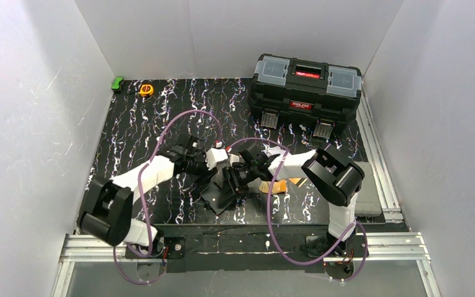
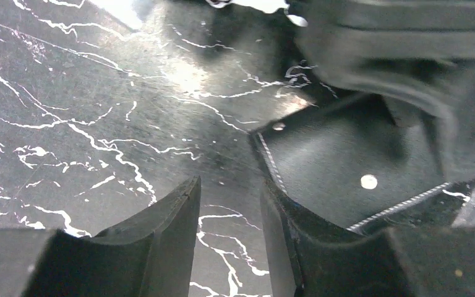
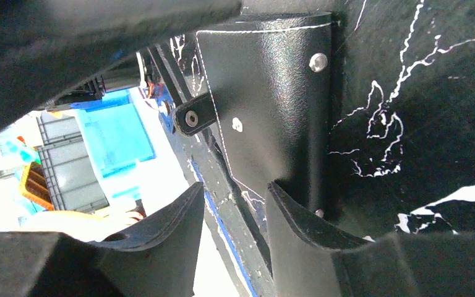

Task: Put the credit cards into the card holder
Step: Close the card holder at the center of the board.

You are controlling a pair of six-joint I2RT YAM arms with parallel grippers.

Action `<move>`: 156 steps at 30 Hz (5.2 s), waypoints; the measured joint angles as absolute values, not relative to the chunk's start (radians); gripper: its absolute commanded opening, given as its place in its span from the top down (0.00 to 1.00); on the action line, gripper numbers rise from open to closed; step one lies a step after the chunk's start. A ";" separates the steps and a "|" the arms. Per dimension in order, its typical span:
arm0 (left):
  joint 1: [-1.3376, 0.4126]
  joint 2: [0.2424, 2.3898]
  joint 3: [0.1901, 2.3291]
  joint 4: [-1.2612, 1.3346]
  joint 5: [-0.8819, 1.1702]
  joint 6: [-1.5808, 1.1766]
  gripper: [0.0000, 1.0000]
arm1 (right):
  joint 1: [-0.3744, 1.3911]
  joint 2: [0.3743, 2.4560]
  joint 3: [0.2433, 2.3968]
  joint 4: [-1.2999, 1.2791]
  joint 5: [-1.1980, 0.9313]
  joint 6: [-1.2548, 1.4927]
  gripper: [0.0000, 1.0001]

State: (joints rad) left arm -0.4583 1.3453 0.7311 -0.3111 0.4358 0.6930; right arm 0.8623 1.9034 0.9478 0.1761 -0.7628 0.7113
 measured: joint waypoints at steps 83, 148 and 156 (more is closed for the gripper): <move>-0.469 1.404 0.700 -0.515 0.533 0.670 0.74 | 0.857 1.817 1.083 -0.269 -0.549 0.683 0.38; -0.418 1.557 0.893 -0.534 0.560 0.521 0.68 | 1.300 1.512 0.912 -0.191 -0.045 0.442 0.99; -0.418 1.557 0.893 -0.537 0.564 0.528 0.68 | 1.331 1.581 0.925 -0.189 -0.075 0.384 0.99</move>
